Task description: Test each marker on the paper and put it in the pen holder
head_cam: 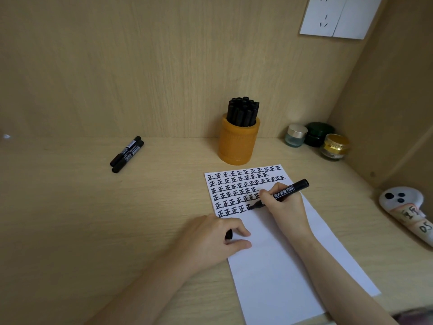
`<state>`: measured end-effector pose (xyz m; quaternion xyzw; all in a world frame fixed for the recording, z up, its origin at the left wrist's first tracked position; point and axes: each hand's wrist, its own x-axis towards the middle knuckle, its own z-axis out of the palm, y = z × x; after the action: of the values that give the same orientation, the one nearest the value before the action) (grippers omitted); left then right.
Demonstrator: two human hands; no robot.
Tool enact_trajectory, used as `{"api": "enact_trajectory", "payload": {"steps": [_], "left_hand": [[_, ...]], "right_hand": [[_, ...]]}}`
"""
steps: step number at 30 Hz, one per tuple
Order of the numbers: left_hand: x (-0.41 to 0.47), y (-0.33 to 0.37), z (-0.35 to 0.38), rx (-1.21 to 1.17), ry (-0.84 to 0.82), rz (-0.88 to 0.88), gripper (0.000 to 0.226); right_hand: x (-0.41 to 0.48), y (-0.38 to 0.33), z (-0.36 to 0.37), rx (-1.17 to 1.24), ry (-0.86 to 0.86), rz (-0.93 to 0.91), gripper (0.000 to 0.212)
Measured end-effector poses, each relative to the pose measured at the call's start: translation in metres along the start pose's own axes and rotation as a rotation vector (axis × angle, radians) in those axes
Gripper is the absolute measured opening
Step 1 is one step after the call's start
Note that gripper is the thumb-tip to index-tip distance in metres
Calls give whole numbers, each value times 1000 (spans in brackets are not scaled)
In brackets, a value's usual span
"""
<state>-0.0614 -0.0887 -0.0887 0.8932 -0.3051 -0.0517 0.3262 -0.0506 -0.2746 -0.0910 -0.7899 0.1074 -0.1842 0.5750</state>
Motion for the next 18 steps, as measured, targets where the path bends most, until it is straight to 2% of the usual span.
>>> {"api": "enact_trajectory", "payload": {"steps": [18], "left_hand": [[0, -3, 1, 15, -5, 15, 25]], "right_hand": [[-1, -3, -2, -76, 60, 16, 25]]}}
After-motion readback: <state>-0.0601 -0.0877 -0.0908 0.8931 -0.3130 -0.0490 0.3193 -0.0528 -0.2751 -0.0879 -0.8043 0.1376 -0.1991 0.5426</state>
